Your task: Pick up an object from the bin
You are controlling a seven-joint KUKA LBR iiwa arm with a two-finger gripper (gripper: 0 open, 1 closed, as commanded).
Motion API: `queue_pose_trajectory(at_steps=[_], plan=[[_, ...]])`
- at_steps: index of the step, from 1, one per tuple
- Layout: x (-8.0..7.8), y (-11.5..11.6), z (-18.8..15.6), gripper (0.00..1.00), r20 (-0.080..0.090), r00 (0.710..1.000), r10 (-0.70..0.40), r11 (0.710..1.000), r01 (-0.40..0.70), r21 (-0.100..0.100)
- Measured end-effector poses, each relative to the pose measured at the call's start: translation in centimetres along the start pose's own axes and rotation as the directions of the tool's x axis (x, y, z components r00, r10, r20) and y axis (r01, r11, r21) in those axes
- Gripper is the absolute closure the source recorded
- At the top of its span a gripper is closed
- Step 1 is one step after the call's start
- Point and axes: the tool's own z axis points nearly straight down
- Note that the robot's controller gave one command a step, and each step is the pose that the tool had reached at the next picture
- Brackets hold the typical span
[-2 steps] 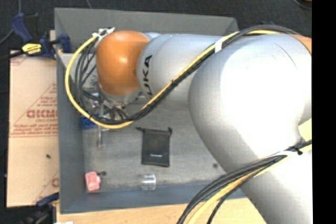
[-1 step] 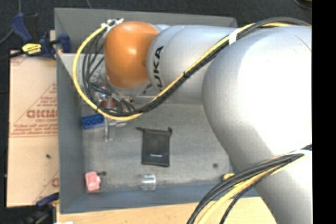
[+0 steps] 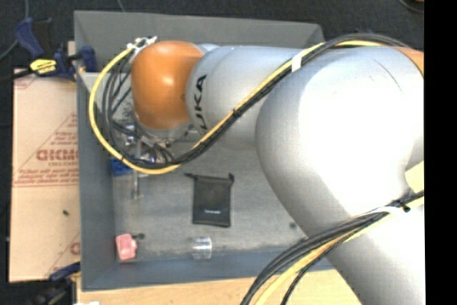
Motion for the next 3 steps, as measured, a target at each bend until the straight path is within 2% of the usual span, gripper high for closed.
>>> queue_pose_trajectory(at_steps=[1,3], plan=[[1.21,-1.02,0.12,1.00,-0.002,0.999,0.038,0.999,-0.038,0.001],[1.19,-1.02,0.09,1.00,-0.001,0.999,0.039,0.999,-0.039,0.001]])
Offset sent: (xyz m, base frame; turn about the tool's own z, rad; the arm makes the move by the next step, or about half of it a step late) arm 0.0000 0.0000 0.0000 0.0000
